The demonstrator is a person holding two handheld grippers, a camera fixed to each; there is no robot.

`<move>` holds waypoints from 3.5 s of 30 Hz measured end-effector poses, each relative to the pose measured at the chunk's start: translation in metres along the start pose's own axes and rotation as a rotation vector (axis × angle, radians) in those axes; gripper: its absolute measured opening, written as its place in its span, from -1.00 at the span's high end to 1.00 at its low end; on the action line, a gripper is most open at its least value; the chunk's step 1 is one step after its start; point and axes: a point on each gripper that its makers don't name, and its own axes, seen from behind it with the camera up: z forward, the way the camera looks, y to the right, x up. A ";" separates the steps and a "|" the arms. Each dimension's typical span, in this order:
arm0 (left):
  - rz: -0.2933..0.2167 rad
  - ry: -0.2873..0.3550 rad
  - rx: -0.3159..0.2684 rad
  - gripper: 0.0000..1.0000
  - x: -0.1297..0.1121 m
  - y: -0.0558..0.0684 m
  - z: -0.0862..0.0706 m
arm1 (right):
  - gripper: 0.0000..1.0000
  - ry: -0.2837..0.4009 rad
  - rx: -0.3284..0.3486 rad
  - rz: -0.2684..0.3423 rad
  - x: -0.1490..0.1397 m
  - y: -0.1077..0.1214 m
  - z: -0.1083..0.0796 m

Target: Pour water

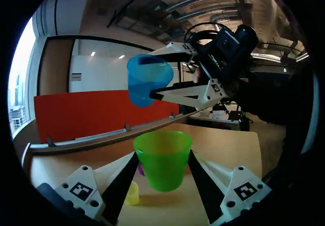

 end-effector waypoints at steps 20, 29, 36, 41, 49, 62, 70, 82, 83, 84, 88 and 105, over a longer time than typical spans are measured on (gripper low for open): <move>0.004 0.002 0.001 -0.67 0.004 0.000 0.000 | -0.80 0.001 -0.023 -0.081 0.006 0.007 0.000; 0.009 -0.001 -0.002 -0.67 0.003 0.002 0.001 | -0.80 -0.004 -0.030 -0.107 0.007 0.010 -0.001; 0.013 0.000 -0.001 -0.67 0.004 0.003 0.001 | -0.80 -0.006 -0.036 -0.121 0.007 0.011 -0.002; 0.011 0.001 -0.001 -0.67 0.004 0.003 0.001 | -0.81 -0.006 -0.040 -0.131 0.009 0.012 -0.003; 0.013 0.003 -0.002 -0.67 0.004 0.004 0.002 | -0.81 -0.006 -0.042 -0.156 0.011 0.014 -0.003; 0.014 0.005 -0.001 -0.67 0.005 0.005 0.002 | -0.80 0.000 -0.052 -0.186 0.018 0.016 -0.005; 0.019 0.004 -0.002 -0.67 0.007 0.005 0.001 | -0.80 -0.004 -0.049 -0.218 0.019 0.017 -0.006; 0.021 0.003 -0.001 -0.67 0.005 0.006 0.001 | -0.80 -0.007 -0.063 -0.248 0.022 0.020 -0.008; 0.021 0.003 -0.002 -0.67 0.005 0.006 0.001 | -0.80 -0.007 -0.064 -0.251 0.023 0.021 -0.008; 0.021 0.003 -0.002 -0.67 0.005 0.006 0.001 | -0.80 -0.007 -0.065 -0.254 0.023 0.020 -0.008; 0.021 0.002 -0.001 -0.68 0.005 0.006 0.001 | -0.80 -0.007 -0.065 -0.266 0.023 0.020 -0.009; 0.022 0.003 -0.005 -0.67 0.005 0.007 0.002 | -0.80 -0.007 -0.076 -0.296 0.025 0.026 -0.012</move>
